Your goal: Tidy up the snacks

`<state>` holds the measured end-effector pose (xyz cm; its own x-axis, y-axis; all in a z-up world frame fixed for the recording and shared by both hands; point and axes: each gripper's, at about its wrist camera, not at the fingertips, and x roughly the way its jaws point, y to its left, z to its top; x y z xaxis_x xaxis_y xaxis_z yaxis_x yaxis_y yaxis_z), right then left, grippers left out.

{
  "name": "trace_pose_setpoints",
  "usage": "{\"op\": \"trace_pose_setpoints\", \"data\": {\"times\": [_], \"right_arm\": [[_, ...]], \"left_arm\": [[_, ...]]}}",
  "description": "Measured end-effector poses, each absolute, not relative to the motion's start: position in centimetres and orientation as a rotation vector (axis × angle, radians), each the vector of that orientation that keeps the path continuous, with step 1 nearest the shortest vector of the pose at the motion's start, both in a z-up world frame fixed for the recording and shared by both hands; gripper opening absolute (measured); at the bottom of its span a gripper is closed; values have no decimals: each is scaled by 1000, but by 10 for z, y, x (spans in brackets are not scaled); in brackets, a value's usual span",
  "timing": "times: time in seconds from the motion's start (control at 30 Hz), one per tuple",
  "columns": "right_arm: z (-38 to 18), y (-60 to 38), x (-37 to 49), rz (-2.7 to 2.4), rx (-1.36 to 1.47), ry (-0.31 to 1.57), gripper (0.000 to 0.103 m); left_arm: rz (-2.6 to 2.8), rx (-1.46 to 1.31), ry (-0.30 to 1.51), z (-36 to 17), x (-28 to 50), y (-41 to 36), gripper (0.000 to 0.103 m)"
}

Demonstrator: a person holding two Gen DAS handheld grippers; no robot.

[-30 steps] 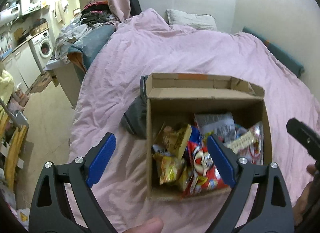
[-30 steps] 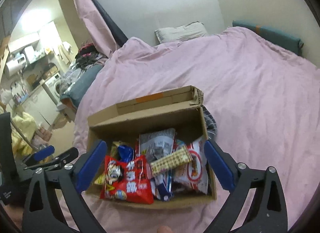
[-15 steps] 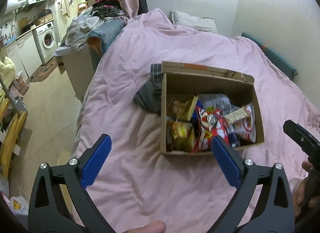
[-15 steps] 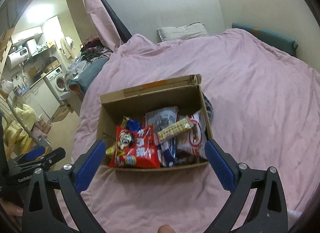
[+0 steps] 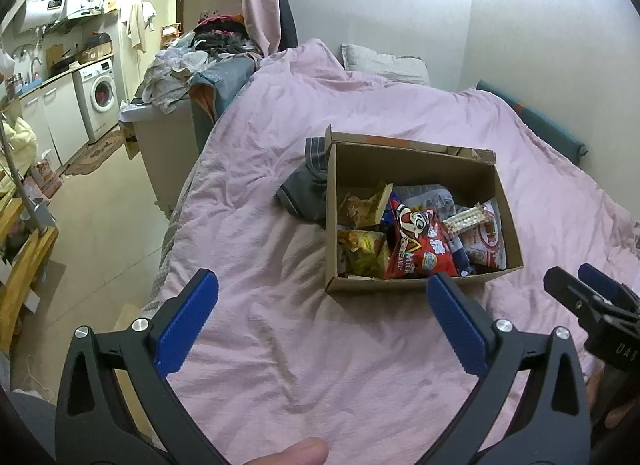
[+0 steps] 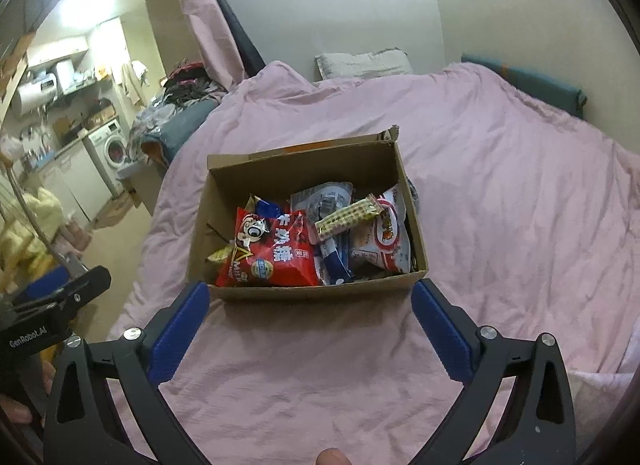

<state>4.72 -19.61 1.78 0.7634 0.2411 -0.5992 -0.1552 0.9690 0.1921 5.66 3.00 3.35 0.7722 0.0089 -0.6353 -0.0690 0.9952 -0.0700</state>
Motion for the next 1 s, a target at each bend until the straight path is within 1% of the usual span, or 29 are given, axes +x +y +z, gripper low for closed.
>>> {"op": "trace_pose_setpoints", "data": {"times": [0.13,1.0], "right_arm": [[14,-188,50,198,84,662,103],[3,-186,60,166,81,690,103]], "left_arm": [[57,-65,706,25,60,27,103],[32,-113,758,19,60,25,103]]}}
